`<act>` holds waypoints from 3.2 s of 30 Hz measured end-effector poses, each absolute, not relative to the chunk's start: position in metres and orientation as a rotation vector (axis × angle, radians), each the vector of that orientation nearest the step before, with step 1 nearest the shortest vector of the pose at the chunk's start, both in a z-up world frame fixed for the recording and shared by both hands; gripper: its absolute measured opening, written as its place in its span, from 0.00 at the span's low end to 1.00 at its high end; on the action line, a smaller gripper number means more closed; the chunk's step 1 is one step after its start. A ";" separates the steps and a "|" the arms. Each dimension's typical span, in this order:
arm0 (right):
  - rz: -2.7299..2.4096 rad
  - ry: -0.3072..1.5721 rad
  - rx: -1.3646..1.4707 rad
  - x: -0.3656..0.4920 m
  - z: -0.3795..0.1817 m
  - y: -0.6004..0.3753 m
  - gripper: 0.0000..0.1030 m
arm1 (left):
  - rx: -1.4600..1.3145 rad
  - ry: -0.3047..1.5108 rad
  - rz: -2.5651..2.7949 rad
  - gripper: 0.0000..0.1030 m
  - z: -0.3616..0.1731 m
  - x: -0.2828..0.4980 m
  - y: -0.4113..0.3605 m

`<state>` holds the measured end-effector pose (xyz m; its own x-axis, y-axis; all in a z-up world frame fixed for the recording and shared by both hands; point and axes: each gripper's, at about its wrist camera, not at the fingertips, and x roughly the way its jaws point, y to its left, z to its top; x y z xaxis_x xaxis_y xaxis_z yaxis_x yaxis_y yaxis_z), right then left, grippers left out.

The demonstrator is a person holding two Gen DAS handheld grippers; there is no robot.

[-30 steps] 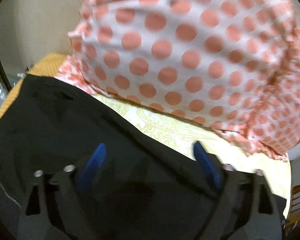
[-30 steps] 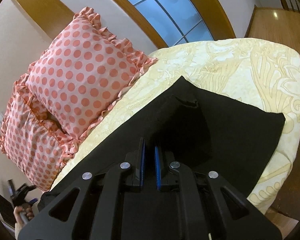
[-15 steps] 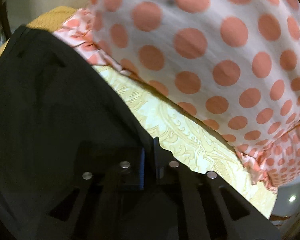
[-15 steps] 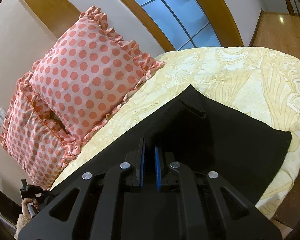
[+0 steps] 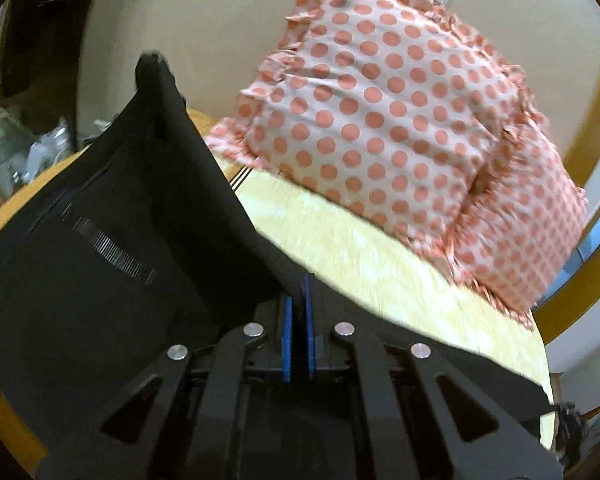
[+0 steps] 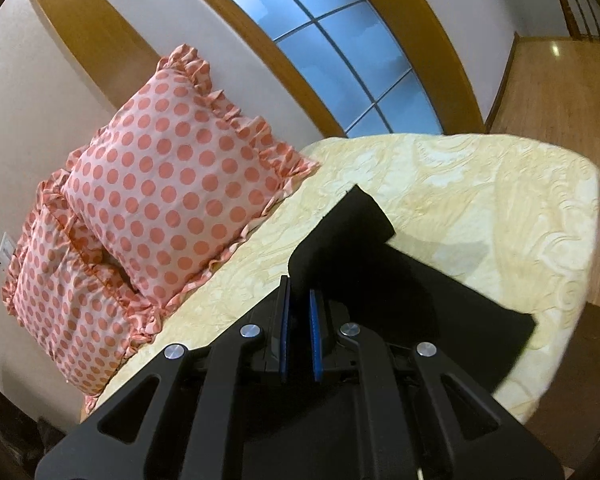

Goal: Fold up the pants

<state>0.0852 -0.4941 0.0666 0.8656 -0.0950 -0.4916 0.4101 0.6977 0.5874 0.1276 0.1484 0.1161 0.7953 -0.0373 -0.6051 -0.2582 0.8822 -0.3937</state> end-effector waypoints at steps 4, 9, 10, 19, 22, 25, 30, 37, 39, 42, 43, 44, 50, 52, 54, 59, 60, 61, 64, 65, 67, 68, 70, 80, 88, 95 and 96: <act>-0.295 0.457 0.765 0.074 0.066 -0.499 0.09 | -0.491 0.641 0.163 0.05 0.097 0.084 0.142; -0.315 0.467 0.762 0.060 0.065 -0.503 0.09 | -0.494 0.630 0.199 0.05 0.077 0.034 0.132; -0.322 0.473 0.762 0.058 0.063 -0.503 0.09 | -0.491 0.641 0.203 0.05 0.071 0.029 0.132; -0.361 0.539 0.780 0.047 0.042 -0.507 0.09 | -0.520 0.636 0.268 0.56 0.060 -0.005 0.159; -0.360 0.544 0.781 0.046 0.041 -0.508 0.09 | -0.567 0.524 0.332 0.63 0.084 -0.022 0.196; -0.361 0.554 0.776 0.046 0.040 -0.507 0.09 | -0.667 0.541 0.353 0.61 0.089 -0.016 0.244; -0.364 0.566 0.766 0.048 0.038 -0.503 0.09 | -0.850 0.638 0.363 0.56 0.061 0.013 0.308; -0.368 0.575 0.760 0.049 0.038 -0.503 0.09 | -0.864 0.675 0.326 0.52 0.051 0.029 0.315; -0.367 0.574 0.755 0.050 0.039 -0.503 0.09 | -0.845 0.683 0.360 0.38 0.050 0.034 0.313; -0.361 0.569 0.761 0.050 0.040 -0.502 0.09 | -0.841 0.657 0.361 0.09 0.054 0.027 0.314; -0.360 0.566 0.760 0.050 0.041 -0.502 0.09 | -0.837 0.641 0.361 0.06 0.058 0.022 0.315; -0.358 0.564 0.760 0.050 0.043 -0.502 0.09 | -0.828 0.628 0.377 0.05 0.063 0.017 0.316; -0.343 0.536 0.762 0.044 0.052 -0.504 0.09 | -0.769 0.603 0.420 0.05 0.079 -0.013 0.319; -0.348 0.537 0.770 0.043 0.051 -0.505 0.09 | -0.763 0.644 0.435 0.04 0.069 -0.011 0.318; -0.345 0.533 0.795 0.039 0.049 -0.507 0.09 | -0.796 0.634 0.430 0.03 0.065 -0.019 0.320; -0.363 0.532 0.760 0.036 0.049 -0.506 0.09 | -0.781 0.686 0.454 0.04 0.051 -0.017 0.323; -0.368 0.544 0.780 0.036 0.045 -0.508 0.09 | -0.777 0.691 0.460 0.04 0.048 -0.016 0.322; -0.366 0.546 0.794 0.035 0.042 -0.509 0.09 | -0.753 0.685 0.469 0.04 0.050 -0.016 0.320; -0.375 0.556 0.780 0.034 0.039 -0.508 0.09 | -0.693 0.695 0.496 0.04 0.055 -0.012 0.313; -0.373 0.559 0.789 0.034 0.037 -0.510 0.09 | -0.692 0.699 0.495 0.05 0.056 -0.012 0.313; -0.370 0.560 0.807 0.033 0.035 -0.512 0.09 | -0.682 0.682 0.495 0.08 0.062 -0.015 0.312; -0.371 0.563 0.802 0.033 0.035 -0.512 0.09 | -0.670 0.674 0.499 0.10 0.065 -0.016 0.310; -0.375 0.585 0.789 0.035 0.034 -0.511 0.09 | -0.616 0.650 0.520 0.14 0.077 -0.020 0.302; -0.360 0.590 0.851 0.026 0.035 -0.514 0.60 | -0.424 0.586 0.340 0.53 0.116 -0.003 0.224; -0.345 0.652 0.859 0.043 0.017 -0.517 0.04 | -0.383 0.751 0.022 0.53 0.074 0.057 0.148; -0.427 0.619 0.868 0.022 0.015 -0.530 0.03 | -0.363 0.822 -0.022 0.53 0.048 0.065 0.142; -0.421 0.624 0.868 0.023 0.011 -0.530 0.03 | -0.372 0.828 -0.025 0.53 0.045 0.065 0.144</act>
<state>0.0226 -0.5298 0.0106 0.7467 -0.0917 -0.6588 0.5764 0.5836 0.5720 0.0653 0.1443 0.0450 0.6802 -0.1649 -0.7143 -0.1220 0.9353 -0.3321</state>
